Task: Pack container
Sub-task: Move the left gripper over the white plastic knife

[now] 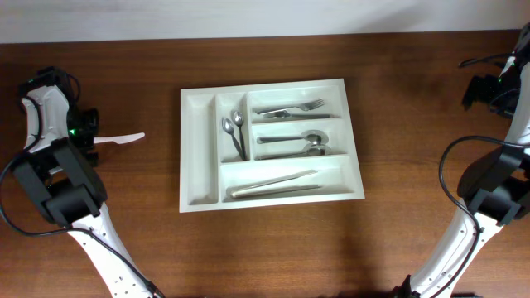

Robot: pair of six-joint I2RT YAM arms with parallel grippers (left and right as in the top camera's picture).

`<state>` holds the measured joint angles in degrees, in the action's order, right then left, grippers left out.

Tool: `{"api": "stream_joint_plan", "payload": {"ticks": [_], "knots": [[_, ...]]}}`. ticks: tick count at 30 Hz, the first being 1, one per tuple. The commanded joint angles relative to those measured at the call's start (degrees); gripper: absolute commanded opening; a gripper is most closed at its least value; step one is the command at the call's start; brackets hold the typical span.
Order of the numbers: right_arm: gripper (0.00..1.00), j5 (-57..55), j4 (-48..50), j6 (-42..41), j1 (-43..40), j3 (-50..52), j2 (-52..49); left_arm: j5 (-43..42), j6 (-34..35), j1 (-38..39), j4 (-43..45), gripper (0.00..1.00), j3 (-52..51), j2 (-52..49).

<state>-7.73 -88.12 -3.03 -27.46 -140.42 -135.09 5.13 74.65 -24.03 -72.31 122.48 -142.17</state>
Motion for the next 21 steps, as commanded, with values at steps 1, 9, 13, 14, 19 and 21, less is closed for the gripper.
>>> {"api": "stream_joint_plan", "payload": {"ticks": [1,9,13,14,19,21], "knots": [[0.99,-0.9,0.1,-0.4,-0.3,0.1,-0.3,0.1,-0.5,-0.5,-0.1,0.99,0.3,-1.4],[0.99,-0.9,0.1,-0.4,-0.3,0.1,-0.3,0.1,-0.6,-0.5,-0.2,0.91,0.3,-1.4],[0.99,-0.9,0.1,-0.4,-0.3,0.1,-0.3,0.7,-1.2,-0.5,-0.1,0.69,0.3,-1.4],[0.99,-0.9,0.1,-0.4,-0.3,0.1,-0.3,0.8,-1.6,-0.5,-0.1,0.69,0.3,-1.4],[0.99,-0.9,0.1,-0.4,-0.3,0.1,-0.3,2.9,-4.3,-0.5,-0.1,0.66,0.3,-1.4],[0.99,-0.9,0.1,-0.4,-0.3,0.1,-0.3,3.4,-4.4,-0.5,-0.1,0.56,0.2,-1.4]]}}
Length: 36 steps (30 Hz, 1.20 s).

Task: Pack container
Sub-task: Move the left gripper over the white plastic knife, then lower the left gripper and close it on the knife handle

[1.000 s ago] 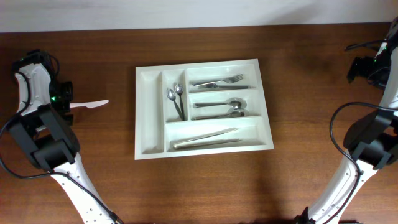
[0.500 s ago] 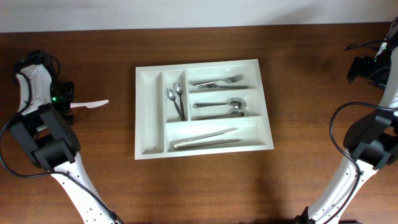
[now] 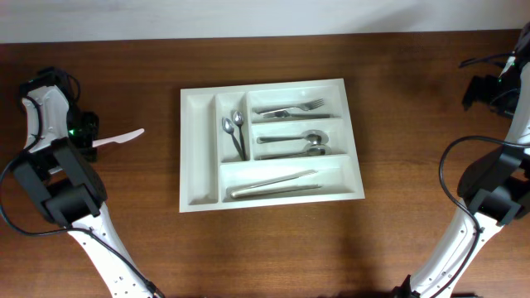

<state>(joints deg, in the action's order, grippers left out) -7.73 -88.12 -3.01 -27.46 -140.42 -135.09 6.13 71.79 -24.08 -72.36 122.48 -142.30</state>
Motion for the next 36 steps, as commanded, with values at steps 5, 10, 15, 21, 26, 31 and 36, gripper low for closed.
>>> {"api": "stream_joint_plan", "payload": {"ticks": [5,10,15,21,26,31,36], "knots": [[0.99,-0.9,0.1,-0.5,-0.3,0.1,-0.3,2.6,-1.6,-0.5,0.7,0.33,0.2,-1.9],[0.99,-0.9,0.1,-0.5,-0.3,0.1,-0.3,1.9,-2.2,-0.5,0.8,0.20,0.2,-2.6],[0.99,-0.9,0.1,-0.5,-0.3,0.1,-0.3,1.4,-4.7,-0.5,1.9,0.02,0.2,-2.6],[0.99,-0.9,0.1,-0.5,-0.3,0.1,-0.3,-0.9,-11.1,-0.2,4.5,0.02,1.4,-2.6],[0.99,-0.9,0.1,-0.5,-0.3,0.1,-0.3,-1.0,-12.2,0.2,4.5,0.02,3.5,-2.6],[0.99,-0.9,0.1,-0.5,-0.3,0.1,-0.3,-1.9,-13.0,0.6,4.4,0.02,3.5,-2.6],[0.99,-0.9,0.1,-0.5,-0.3,0.1,-0.3,-2.3,-13.6,1.0,4.2,0.02,3.5,-2.6]]}}
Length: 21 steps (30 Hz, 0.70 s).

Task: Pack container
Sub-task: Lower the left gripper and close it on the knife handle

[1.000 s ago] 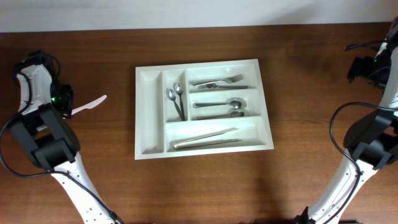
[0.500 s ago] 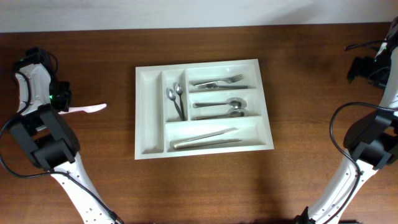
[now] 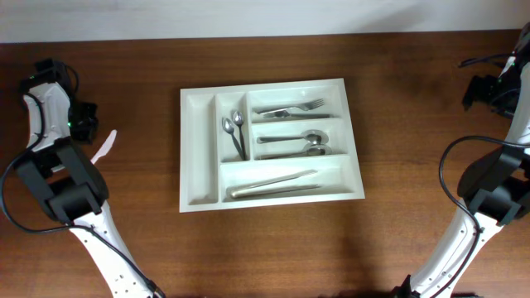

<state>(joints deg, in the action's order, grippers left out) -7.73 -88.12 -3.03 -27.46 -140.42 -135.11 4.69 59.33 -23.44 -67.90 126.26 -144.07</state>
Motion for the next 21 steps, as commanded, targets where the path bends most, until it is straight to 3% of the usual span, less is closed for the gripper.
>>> {"api": "stream_joint_plan", "payload": {"ticks": [1,2,4,5,7,11,17,21], "knots": [[0.99,-0.9,0.1,-0.4,-0.3,0.1,-0.3,-1.7,-1.2,0.4,-0.5,0.06,-0.2,-0.9],[0.99,-0.9,0.1,-0.4,-0.3,0.1,-0.3,-3.1,-1.2,0.3,-0.7,0.30,-0.2,-0.9],[0.99,-0.9,0.1,-0.4,-0.3,0.1,-0.3,-5.5,-1.2,0.3,-0.7,0.93,-0.2,-0.9],[0.99,-0.9,0.1,-0.4,-0.3,0.1,-0.3,-6.6,-1.2,0.3,-0.5,0.99,-0.2,-0.9],[0.99,-0.9,0.1,-0.4,-0.3,0.1,-0.3,-7.8,-2.6,0.3,0.2,0.99,-0.2,-0.9],[0.99,-0.9,0.1,-0.4,-0.3,0.1,-0.3,-5.6,-13.9,0.3,1.0,0.99,0.0,-0.9],[0.99,-0.9,0.1,-0.4,-0.3,0.1,-0.3,-2.7,-42.7,-0.3,2.1,0.99,0.3,-0.9],[0.99,-0.9,0.1,-0.4,-0.3,0.1,-0.3,-3.3,-56.6,-1.3,1.6,0.99,0.3,-0.6]]}}
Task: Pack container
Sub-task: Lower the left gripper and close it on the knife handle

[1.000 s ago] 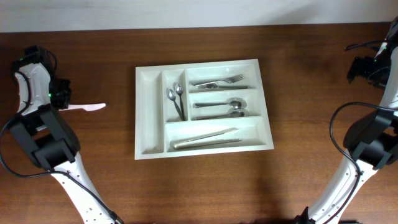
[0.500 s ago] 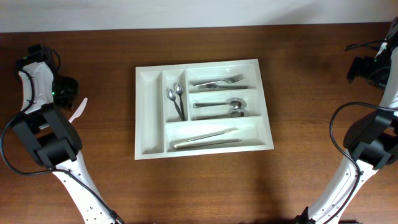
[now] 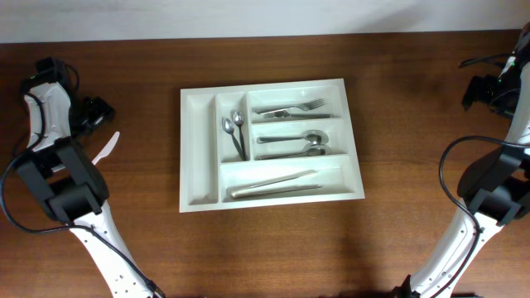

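Observation:
A white cutlery tray (image 3: 199,149) sits mid-table. It holds forks (image 3: 290,108), large spoons (image 3: 298,143), knives (image 3: 273,184) and two small spoons (image 3: 233,131); its leftmost long compartment is bare. A white plastic knife (image 3: 105,147) lies slanted on the wood, left of the tray. My left gripper (image 3: 101,111) hovers just above and behind the knife, apart from it, with nothing in it. My right gripper (image 3: 472,91) is at the far right edge, well away from the tray; its jaws are too small to read.
The arm bases and their cables stand at the front left (image 3: 70,199) and front right (image 3: 493,199) of the brown wooden table (image 3: 273,248). A pale wall runs along the table's back edge.
The left gripper has shifted a little to the right and toward the back, away from the plastic knife. The knife lies slanted where it was. The right arm has not moved.
At first the left gripper held the white plastic knife level, pointing toward the tray. A moment later the knife was tilted slightly upward. Then it lay slanted on the table, free of the gripper. Now the gripper is further from it.

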Robot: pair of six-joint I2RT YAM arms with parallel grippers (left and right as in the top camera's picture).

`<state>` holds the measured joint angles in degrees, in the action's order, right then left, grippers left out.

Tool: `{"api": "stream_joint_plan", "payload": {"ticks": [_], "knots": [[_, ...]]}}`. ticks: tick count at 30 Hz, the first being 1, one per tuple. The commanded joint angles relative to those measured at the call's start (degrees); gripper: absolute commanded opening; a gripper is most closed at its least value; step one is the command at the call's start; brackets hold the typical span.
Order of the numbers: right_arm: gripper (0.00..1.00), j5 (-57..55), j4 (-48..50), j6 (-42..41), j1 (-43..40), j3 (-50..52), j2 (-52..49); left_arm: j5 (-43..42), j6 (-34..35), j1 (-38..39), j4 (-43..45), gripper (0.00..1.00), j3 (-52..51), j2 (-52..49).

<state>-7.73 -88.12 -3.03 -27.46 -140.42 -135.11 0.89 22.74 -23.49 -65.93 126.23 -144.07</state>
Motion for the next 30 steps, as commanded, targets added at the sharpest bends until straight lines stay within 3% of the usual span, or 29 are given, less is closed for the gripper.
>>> {"api": "stream_joint_plan", "payload": {"ticks": [1,4,13,17,19,26,30], "knots": [[0.99,-0.9,0.1,-0.4,-0.3,0.1,-0.3,-1.4,-23.9,-1.5,-1.2,0.99,0.7,-0.1],[0.99,-0.9,0.1,-0.4,-0.3,0.1,-0.3,-5.7,-29.1,-2.0,-5.7,0.99,2.9,2.2],[0.99,-0.9,0.1,-0.4,-0.3,0.1,-0.3,-5.6,-46.0,-2.0,-15.7,0.99,5.5,9.2],[0.99,-0.9,0.1,-0.4,-0.3,0.1,-0.3,-0.2,-57.3,-1.9,-18.4,0.99,5.1,9.2],[0.98,-0.9,0.1,-0.4,-0.3,0.1,-0.3,3.5,-59.0,-1.8,-20.4,0.99,5.0,9.2],[0.99,-0.9,0.1,-0.4,-0.3,0.1,-0.3,2.6,-66.1,-1.8,-20.5,0.99,5.0,9.1],[0.99,-0.9,0.1,-0.4,-0.3,0.1,-0.3,2.6,-66.4,-1.8,-19.5,0.99,3.8,9.1]]}}
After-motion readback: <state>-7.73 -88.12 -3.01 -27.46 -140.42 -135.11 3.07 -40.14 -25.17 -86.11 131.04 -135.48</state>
